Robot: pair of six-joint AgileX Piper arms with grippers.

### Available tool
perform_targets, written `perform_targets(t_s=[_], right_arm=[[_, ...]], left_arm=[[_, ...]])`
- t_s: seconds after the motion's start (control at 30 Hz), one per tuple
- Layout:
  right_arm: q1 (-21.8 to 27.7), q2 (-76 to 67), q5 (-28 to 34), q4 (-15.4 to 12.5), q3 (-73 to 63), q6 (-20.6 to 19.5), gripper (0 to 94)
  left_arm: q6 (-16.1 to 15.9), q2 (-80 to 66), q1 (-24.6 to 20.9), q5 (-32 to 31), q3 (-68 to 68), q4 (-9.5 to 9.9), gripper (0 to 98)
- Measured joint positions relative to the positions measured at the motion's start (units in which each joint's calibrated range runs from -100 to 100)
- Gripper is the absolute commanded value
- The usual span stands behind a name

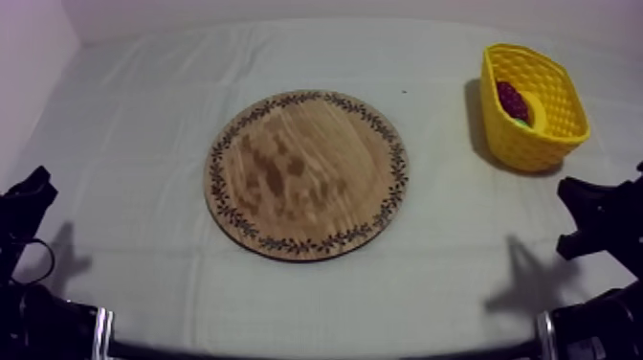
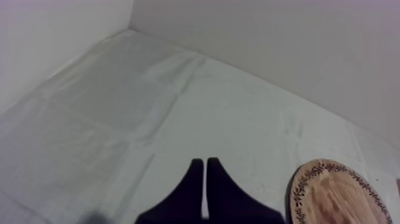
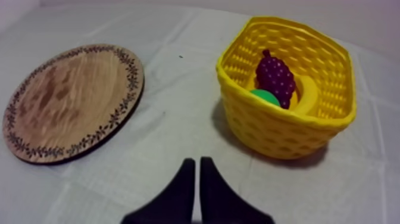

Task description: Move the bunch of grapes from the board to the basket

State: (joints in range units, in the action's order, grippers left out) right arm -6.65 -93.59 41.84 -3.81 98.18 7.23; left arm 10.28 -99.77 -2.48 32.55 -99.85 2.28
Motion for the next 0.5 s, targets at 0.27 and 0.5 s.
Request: perform_targets(t_s=[0.27,0.5], right_arm=[[0.07,-2.04,-3.89,2.31,1.5,-0.57,0.4],[-0.13,-2.09,-4.45,2.51,1.56,5.47,0.4]], left_arm=[[0.0,0.0,0.0,0.0,0.0,0.0,0.0],[0.0,0.0,0.0,0.0,0.0,0.0,0.0]])
